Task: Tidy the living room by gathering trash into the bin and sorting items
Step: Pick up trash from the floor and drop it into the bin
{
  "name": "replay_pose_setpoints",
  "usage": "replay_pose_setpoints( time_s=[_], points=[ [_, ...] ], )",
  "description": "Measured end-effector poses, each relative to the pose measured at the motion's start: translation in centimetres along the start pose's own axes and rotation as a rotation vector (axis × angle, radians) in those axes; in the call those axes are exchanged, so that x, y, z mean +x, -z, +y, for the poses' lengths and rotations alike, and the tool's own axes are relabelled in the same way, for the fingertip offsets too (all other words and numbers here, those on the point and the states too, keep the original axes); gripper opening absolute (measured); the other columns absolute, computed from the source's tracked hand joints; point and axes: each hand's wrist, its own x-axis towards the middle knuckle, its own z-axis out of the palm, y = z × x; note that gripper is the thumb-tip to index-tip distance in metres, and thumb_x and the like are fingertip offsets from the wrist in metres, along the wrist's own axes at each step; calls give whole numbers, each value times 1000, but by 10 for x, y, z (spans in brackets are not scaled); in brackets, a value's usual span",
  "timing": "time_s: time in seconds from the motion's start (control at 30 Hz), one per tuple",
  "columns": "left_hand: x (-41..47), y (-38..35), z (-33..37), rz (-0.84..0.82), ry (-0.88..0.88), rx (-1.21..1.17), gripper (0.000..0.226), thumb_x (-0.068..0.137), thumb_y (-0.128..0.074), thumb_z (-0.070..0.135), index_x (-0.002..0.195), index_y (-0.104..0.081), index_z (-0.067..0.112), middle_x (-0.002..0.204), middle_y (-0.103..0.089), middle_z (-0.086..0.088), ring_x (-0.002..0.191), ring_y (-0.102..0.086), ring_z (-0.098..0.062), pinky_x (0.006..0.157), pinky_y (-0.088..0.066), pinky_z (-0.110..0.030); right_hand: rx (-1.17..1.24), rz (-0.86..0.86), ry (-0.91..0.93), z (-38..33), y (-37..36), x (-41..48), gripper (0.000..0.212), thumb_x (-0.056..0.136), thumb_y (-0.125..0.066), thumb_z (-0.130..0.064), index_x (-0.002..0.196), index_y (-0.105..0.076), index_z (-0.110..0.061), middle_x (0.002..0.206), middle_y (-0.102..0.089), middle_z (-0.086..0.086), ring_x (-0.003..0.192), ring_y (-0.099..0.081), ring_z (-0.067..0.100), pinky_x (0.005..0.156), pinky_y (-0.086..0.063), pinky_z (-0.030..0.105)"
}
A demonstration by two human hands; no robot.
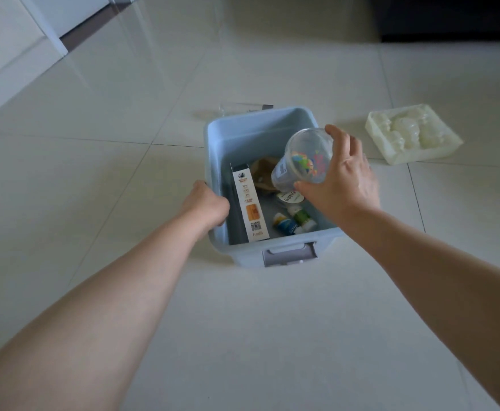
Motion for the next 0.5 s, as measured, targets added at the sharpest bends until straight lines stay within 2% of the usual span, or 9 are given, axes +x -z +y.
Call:
replay_pose_setpoints(
  time_s=[0.13, 0.27, 0.37, 0.43, 0.5],
  points=[
    [-11, 7, -1, -193, 30, 86, 70, 72, -51, -7, 137, -27, 2, 119, -51, -19, 80, -53, -25, 57, -44, -28, -18, -32, -13, -1, 0, 11, 94, 73, -77, -35, 147, -20, -25, 145, -31, 6, 123, -46, 29, 92, -42, 36],
    [-19, 14, -5, -370, 40, 153, 79, 76, -55, -2, 143, -15, 11, 99, -55, -11, 79, -57, -21, 66, -51, -31, -16, -85, 5, -6, -7, 21, 91, 74, -77, -33, 145, -21, -25, 143, -32, 8, 117, -50, 29, 79, -40, 30],
    [-24, 16, -8, -457, 64, 151, 66, 83, -57, 8, 138, -22, 15, 102, -58, -10, 77, -62, -21, 72, -55, -36, -19, -117, 32, -10, -13, 25, 96, 69, -80, -30, 145, -22, -26, 143, -33, 6, 117, -51, 30, 80, -43, 32],
    [-24, 17, -7, -467, 73, 133, 59, 86, -62, 19, 134, -28, 17, 107, -59, -11, 78, -65, -23, 77, -56, -41, -58, -133, 56, -13, -15, 27, 96, 70, -80, -29, 146, -22, -25, 144, -33, 5, 118, -50, 30, 81, -44, 33],
    [-22, 17, -5, -420, 42, 125, 58, 85, -65, 28, 129, -30, 17, 100, -59, -8, 76, -65, -22, 81, -56, -43, -88, -143, 63, -13, -18, 28, 97, 70, -80, -30, 147, -22, -25, 145, -33, 5, 121, -48, 30, 85, -46, 36]
  ],
)
